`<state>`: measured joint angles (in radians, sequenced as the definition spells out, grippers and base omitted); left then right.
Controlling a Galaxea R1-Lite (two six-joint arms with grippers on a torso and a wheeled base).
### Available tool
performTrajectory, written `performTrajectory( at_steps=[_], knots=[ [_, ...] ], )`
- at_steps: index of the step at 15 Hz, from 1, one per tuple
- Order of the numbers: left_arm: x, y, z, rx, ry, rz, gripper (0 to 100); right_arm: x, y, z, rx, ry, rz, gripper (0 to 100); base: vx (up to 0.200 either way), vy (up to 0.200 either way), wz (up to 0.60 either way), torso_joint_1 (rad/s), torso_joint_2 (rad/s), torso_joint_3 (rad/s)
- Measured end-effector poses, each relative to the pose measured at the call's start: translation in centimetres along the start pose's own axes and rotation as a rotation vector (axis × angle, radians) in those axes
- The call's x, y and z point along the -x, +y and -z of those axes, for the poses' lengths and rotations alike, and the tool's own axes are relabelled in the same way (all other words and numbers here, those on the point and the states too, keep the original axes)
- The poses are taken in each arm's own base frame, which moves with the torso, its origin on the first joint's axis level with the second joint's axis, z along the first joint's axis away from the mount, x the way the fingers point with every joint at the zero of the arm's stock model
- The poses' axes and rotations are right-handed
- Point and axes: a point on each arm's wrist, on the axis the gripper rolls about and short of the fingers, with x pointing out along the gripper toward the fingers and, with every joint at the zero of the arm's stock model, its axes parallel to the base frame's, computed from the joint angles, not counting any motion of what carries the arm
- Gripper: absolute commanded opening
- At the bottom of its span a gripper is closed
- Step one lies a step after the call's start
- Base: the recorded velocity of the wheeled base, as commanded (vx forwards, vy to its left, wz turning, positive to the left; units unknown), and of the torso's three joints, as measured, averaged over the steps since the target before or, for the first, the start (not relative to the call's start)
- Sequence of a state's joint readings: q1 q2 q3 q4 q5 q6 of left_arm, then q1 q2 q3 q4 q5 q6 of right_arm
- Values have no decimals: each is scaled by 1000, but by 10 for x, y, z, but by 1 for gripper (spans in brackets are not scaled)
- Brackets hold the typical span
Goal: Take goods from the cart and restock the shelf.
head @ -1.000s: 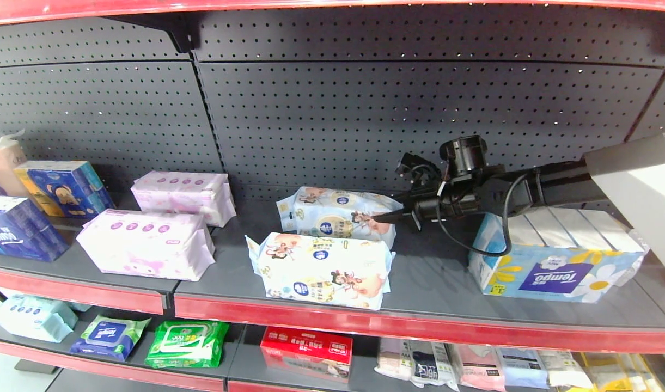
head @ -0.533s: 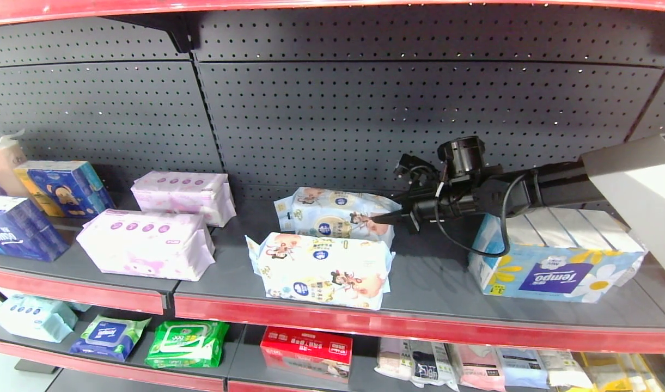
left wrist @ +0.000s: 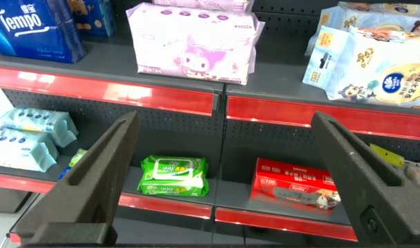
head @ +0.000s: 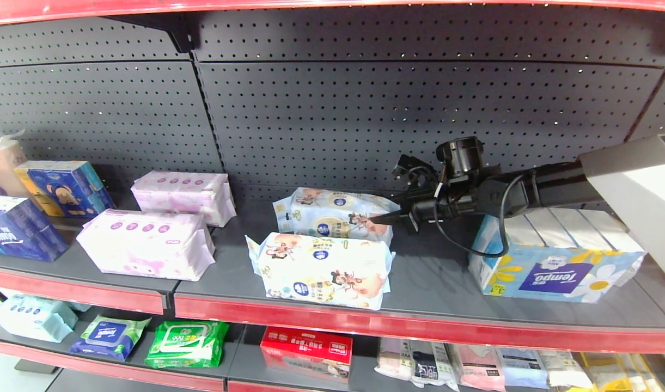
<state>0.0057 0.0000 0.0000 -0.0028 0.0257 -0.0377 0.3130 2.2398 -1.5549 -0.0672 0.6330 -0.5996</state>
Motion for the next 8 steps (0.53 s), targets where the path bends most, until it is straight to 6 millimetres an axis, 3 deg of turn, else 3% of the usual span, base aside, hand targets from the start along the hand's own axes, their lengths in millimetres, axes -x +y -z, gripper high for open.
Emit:
performTrajectory(
  at_steps=[8],
  knots=[
    [0,0,0,0,0,0,100,3,-3,1,-10,5,13,100,0,0,0,0,0,0]
  ],
)
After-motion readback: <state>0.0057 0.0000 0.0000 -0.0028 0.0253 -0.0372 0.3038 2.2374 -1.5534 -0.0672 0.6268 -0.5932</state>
